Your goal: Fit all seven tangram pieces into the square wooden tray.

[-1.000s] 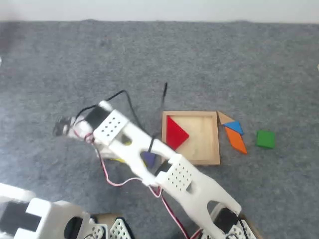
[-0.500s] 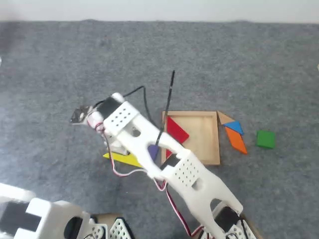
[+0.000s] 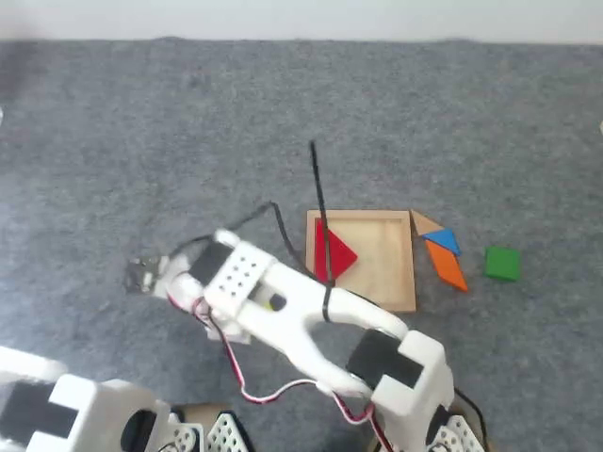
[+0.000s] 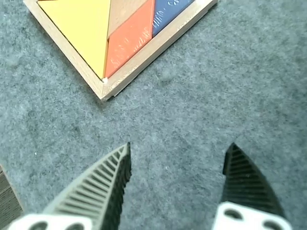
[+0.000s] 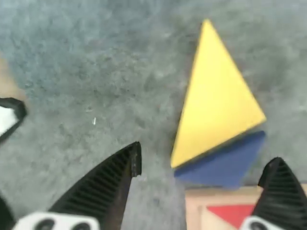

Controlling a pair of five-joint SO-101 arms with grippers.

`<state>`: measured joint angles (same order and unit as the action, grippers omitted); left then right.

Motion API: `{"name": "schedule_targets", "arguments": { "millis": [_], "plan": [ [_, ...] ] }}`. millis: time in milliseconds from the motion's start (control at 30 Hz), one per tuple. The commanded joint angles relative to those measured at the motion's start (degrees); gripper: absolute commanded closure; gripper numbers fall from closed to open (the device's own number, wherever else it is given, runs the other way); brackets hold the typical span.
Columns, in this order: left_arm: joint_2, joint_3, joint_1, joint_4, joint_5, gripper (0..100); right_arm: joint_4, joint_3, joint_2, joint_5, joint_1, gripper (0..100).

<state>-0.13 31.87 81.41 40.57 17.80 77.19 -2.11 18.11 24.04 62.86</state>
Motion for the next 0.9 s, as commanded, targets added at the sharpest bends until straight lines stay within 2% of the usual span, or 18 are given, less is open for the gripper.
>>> {"name": "schedule_targets", "arguments": {
  "millis": [0,300,867],
  "plan": [
    [-0.3,-0.4,-0.3,0.4,0.5,69,-4.8,-0.7,-3.5,1.2,-0.8,61.2],
    [-0.3,-0.4,-0.1,0.4,0.5,69,-4.4,12.4,9.1,1.6,-1.0,61.2],
    [-0.4,-0.6,0.2,0.4,0.5,69,-4.1,12.6,12.4,1.6,-2.9,61.6]
  ]
}}
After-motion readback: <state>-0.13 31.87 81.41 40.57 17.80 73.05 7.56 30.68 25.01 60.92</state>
